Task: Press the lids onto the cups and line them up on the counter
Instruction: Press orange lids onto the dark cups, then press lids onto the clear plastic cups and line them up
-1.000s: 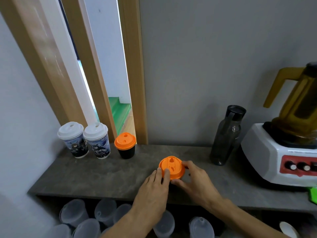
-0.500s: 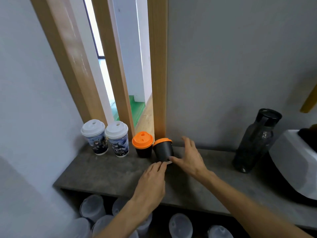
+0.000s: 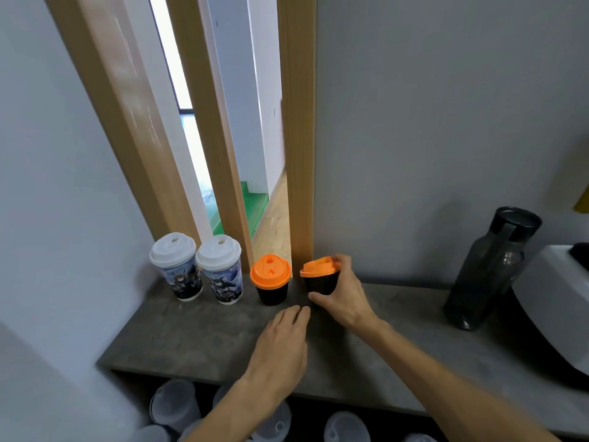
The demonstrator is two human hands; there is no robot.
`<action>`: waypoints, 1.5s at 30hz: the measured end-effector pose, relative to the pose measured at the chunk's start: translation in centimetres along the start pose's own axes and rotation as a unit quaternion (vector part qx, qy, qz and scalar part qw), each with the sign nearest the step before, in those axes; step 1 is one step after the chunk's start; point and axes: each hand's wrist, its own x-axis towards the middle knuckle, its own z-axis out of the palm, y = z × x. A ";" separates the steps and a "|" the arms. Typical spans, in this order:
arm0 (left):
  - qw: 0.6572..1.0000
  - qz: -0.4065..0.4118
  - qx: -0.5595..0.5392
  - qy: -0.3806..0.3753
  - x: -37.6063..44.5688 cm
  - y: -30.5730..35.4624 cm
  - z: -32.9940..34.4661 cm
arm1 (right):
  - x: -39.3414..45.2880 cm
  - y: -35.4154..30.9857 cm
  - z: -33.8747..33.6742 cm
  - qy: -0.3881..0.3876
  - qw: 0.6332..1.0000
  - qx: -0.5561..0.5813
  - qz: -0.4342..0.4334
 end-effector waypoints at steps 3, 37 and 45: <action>1.000 0.007 0.003 -0.003 -0.1 -0.3 0.1 | 0.5 -0.2 0.0 0.025 0.999 0.002 -0.025; 0.963 0.016 -0.029 -0.269 -8.9 0.3 13.9 | -20.4 16.4 2.9 -0.158 0.965 -0.208 0.027; 0.933 -0.089 -0.172 -0.304 -8.7 1.7 17.2 | -19.1 18.1 5.7 -0.230 0.948 -0.209 0.069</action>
